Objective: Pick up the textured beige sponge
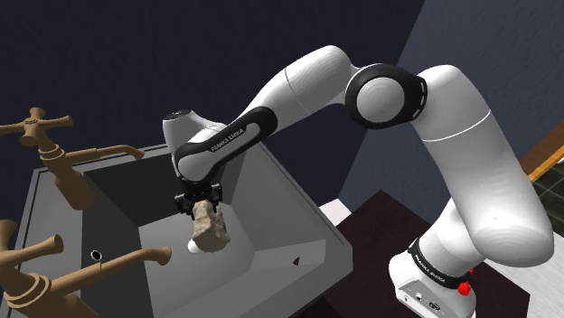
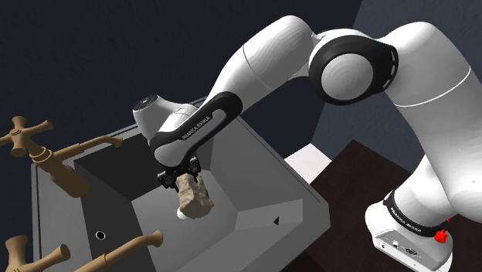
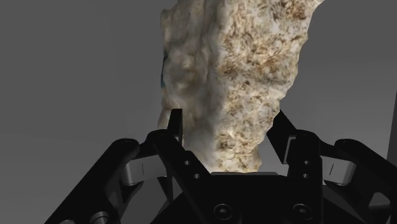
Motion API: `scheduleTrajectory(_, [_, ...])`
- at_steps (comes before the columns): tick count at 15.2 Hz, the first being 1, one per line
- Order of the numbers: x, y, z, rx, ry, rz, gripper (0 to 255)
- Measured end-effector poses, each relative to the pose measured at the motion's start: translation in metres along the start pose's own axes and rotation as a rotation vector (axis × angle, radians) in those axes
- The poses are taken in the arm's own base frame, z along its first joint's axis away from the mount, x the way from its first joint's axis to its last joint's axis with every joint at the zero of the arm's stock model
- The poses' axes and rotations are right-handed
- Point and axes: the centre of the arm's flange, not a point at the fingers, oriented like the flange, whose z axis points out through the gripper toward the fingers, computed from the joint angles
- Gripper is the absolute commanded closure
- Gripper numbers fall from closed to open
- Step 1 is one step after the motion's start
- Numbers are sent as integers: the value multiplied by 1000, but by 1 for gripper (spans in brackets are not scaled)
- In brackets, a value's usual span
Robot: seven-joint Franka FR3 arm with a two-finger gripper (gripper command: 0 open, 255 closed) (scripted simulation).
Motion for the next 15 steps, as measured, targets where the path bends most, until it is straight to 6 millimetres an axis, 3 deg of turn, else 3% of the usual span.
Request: scheduleTrajectory(15, [-15, 6, -68, -2, -3, -1, 255])
